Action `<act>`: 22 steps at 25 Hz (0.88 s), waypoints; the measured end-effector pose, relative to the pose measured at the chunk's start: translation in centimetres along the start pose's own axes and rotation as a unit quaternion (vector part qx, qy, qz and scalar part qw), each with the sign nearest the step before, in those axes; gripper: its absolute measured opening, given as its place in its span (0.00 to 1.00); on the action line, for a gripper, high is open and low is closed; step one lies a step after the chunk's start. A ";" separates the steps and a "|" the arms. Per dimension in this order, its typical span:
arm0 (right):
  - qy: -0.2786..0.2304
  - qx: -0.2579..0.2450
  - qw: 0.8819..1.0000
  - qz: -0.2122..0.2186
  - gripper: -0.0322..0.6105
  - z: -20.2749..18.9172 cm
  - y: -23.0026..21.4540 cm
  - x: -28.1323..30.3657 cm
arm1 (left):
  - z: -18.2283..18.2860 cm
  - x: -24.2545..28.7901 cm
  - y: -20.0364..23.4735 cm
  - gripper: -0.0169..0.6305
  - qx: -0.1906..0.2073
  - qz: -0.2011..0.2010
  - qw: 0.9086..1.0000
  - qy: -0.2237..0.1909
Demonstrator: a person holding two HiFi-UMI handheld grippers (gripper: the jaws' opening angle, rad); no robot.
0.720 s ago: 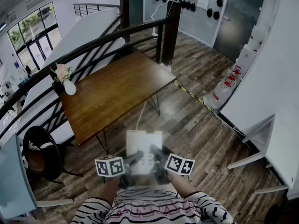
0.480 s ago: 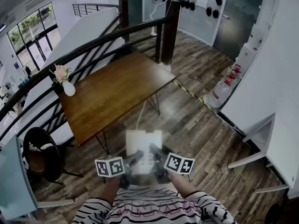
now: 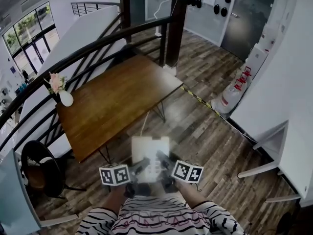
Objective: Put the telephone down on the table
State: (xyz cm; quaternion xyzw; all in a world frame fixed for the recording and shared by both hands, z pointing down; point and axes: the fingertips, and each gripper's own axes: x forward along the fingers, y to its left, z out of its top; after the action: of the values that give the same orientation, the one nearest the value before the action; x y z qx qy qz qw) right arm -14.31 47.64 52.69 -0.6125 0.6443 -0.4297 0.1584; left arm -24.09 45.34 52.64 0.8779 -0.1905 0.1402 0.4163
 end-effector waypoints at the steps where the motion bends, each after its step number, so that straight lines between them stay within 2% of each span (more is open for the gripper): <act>1: -0.002 0.001 1.000 -0.003 0.44 0.7 -0.3 0.8 | 0.8 0.7 0.5 0.62 0.001 -0.003 1.000 0.002; 8: -0.023 0.001 0.999 -0.022 0.44 7.0 -0.4 8.4 | 9.4 5.5 4.0 0.62 0.008 -0.033 0.999 0.014; 15: -0.037 0.005 0.999 -0.031 0.44 11.9 0.6 17.4 | 18.1 8.6 9.2 0.62 0.018 -0.042 0.999 0.025; 22: -0.039 0.010 0.999 -0.030 0.44 15.4 0.4 23.0 | 23.5 11.3 12.0 0.62 0.021 -0.042 0.999 0.028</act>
State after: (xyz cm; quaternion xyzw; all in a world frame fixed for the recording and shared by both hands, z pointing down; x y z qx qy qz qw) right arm -7.91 20.78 50.88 -0.6463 0.6145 -0.4165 0.1770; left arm -17.38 17.53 50.91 0.8894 -0.1391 0.1512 0.4084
